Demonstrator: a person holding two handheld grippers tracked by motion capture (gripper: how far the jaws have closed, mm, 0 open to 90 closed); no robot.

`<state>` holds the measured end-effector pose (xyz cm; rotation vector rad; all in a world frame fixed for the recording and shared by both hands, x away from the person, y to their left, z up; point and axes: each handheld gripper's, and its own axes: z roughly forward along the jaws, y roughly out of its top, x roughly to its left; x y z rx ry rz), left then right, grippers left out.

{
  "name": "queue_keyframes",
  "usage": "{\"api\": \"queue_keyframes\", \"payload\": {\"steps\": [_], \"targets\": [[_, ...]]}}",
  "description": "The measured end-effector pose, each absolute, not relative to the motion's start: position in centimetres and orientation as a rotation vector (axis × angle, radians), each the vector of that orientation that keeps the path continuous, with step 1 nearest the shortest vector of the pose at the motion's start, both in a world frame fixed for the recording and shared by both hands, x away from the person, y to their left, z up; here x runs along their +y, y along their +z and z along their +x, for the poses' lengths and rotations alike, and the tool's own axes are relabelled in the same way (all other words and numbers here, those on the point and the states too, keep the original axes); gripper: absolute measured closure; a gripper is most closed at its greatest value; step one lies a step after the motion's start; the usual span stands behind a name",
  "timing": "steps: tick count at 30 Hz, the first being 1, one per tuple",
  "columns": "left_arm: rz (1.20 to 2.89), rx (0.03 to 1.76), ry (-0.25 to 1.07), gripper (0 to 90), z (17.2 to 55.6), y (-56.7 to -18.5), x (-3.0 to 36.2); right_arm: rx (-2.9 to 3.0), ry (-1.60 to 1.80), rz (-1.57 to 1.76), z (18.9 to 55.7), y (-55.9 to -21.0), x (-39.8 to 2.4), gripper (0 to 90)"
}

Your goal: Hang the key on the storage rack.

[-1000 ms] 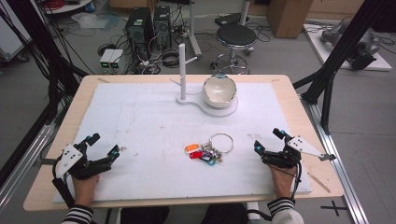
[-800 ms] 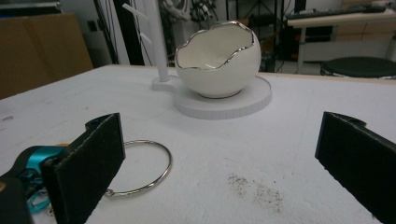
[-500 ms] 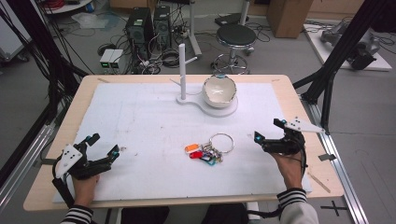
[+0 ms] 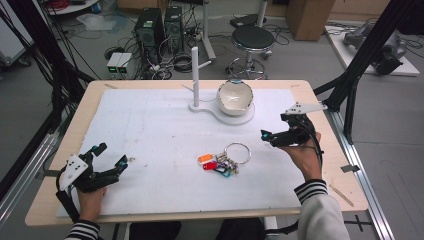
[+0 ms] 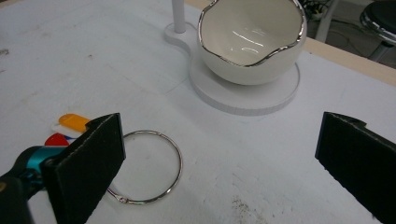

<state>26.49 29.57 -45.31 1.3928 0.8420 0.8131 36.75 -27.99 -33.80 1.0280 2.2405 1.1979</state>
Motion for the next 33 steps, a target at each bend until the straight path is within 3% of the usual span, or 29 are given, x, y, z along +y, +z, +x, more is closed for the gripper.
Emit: {"api": "queue_keyframes", "payload": {"steps": [14,33], "targets": [[1.394,0.842,0.815,13.0,26.5,-45.3,29.6,2.480,1.006,0.959,40.2,-32.8,-24.2,1.0],[1.395,0.842,0.815,13.0,26.5,-45.3,29.5,2.761,0.643,0.964,43.0,-35.7,-20.7,1.9]]}}
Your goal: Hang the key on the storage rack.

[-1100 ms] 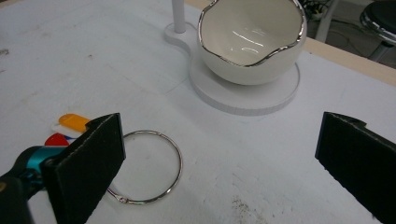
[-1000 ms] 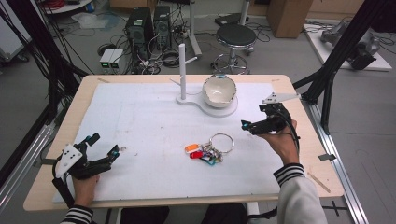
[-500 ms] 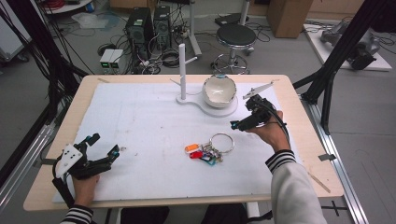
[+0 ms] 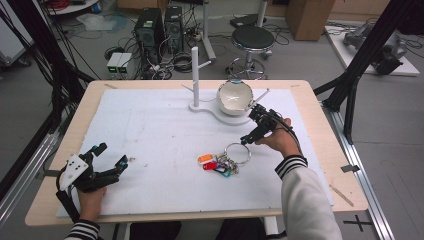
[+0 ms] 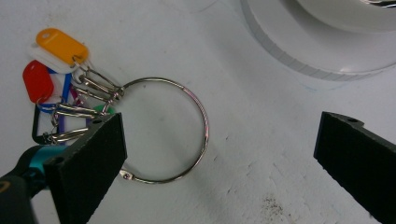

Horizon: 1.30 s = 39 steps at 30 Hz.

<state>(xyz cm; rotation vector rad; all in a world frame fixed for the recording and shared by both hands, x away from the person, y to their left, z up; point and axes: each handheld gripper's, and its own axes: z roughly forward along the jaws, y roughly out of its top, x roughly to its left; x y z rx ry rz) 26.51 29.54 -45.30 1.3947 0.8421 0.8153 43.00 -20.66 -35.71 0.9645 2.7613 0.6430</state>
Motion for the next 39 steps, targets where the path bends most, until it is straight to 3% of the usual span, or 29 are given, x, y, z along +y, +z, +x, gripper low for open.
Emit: {"api": "queue_keyframes", "payload": {"steps": [29,39], "targets": [[1.396,0.840,0.819,13.0,26.5,-45.3,29.5,2.921,0.243,0.962,45.1,-38.8,-18.0,7.3],[1.395,0.841,0.818,13.0,26.5,-45.3,29.5,2.947,0.215,0.997,45.6,-39.3,-17.8,26.6]]}}
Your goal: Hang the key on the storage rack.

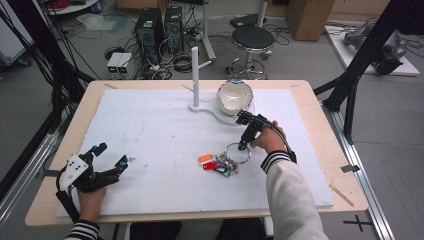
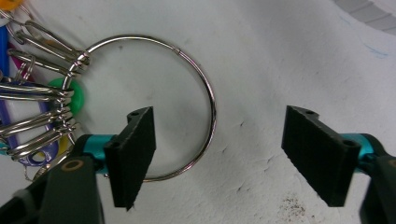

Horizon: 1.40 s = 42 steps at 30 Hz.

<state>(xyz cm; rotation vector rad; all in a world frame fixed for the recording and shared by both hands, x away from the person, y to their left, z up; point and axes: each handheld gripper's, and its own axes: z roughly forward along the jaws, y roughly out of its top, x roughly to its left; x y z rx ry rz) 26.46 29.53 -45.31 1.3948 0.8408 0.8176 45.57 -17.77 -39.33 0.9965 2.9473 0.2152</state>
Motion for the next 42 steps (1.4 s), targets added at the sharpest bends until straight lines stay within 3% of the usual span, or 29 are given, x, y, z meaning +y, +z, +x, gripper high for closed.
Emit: {"api": "queue_keyframes", "payload": {"steps": [10,14,42], "targets": [[1.396,0.840,0.820,13.0,26.5,-45.3,29.5,2.966,0.178,1.021,45.8,-39.5,-17.7,50.4],[1.395,0.840,0.818,13.0,26.5,-45.3,29.5,2.978,0.160,1.042,46.0,-39.8,-17.7,55.4],[1.395,0.841,0.818,13.0,26.5,-45.3,29.5,2.993,0.095,1.110,46.2,-40.4,-17.5,75.7]]}}
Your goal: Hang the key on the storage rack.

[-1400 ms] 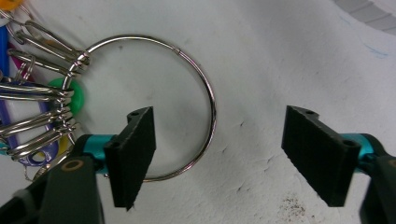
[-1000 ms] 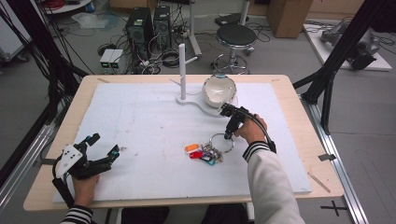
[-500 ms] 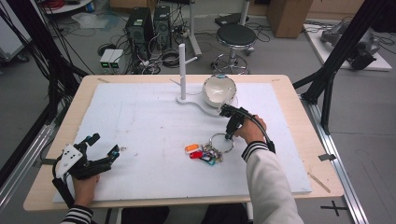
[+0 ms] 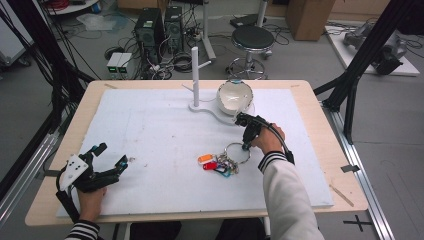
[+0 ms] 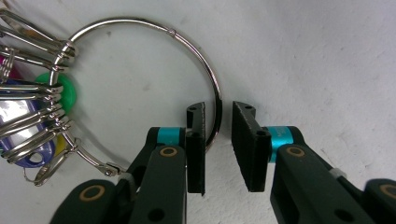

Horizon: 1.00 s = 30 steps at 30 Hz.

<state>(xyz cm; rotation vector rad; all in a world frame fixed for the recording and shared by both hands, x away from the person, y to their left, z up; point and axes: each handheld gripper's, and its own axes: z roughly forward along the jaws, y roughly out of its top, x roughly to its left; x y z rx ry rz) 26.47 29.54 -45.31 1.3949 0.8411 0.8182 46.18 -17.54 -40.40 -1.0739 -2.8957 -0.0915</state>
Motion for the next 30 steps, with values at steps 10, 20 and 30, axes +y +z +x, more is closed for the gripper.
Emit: {"api": "queue_keyframes", "payload": {"steps": [10,20,30], "targets": [[1.396,0.839,0.820,13.0,26.5,-45.3,29.5,-2.891,-0.050,-1.112,46.1,-40.5,-17.3,84.5],[1.395,0.840,0.820,13.0,26.5,-45.3,29.5,-2.904,-0.046,-1.105,46.0,-40.4,-17.2,87.2],[1.396,0.841,0.821,13.0,26.5,-45.3,29.5,-2.867,-0.220,-1.145,45.9,-38.9,-18.3,87.3]]}}
